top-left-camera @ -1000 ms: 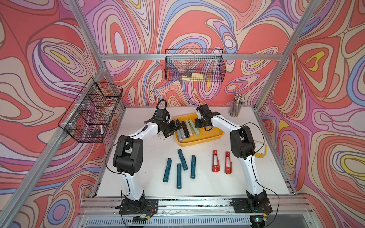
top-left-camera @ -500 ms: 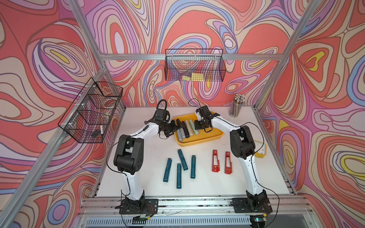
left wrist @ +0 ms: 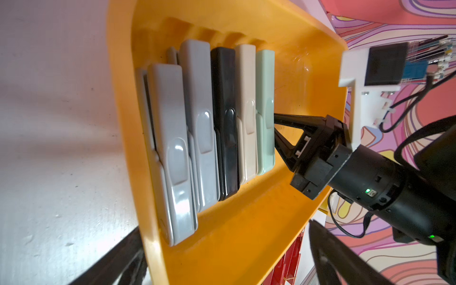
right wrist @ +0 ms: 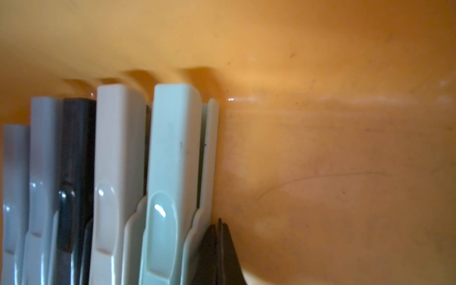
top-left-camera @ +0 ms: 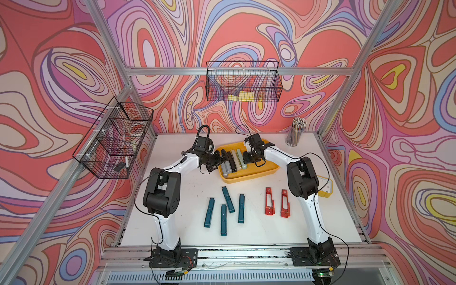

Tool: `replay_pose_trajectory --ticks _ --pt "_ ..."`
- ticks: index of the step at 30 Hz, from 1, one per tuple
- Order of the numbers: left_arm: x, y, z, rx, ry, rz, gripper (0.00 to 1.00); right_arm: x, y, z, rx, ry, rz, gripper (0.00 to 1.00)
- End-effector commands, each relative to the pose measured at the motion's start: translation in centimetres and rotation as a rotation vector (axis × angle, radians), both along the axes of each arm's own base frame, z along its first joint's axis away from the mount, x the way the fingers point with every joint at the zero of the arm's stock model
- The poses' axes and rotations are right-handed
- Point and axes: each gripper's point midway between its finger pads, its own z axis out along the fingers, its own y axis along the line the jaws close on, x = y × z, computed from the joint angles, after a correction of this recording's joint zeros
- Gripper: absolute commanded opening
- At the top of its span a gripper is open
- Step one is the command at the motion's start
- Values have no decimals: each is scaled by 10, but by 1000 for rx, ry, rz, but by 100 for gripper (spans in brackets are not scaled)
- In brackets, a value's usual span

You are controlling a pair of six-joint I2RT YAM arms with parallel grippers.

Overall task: Put the pruning pliers into the storage box
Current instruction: Place the pruning pliers in the storage box.

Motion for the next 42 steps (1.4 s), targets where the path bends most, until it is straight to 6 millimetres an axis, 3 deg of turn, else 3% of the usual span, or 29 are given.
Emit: replay_pose_trajectory --ticks 1,10,16,31,37,42 --pt "5 -7 3 -20 -10 -11 99 -5 8 0 20 5 14 0" --pt "6 -7 2 -19 -11 -11 99 -7 9 2 13 5 18 0" --pt "9 -7 1 5 -10 -33 99 -10 -6 5 -53 -7 -16 0" --pt "29 -11 6 57 -38 -105 99 -44 -47 57 -123 -82 -108 0" --pt "34 -13 8 60 -42 -112 99 -53 -61 32 -194 -50 -113 0" --pt "32 -10 10 75 -43 -113 99 -53 -64 26 -189 -40 -122 0"
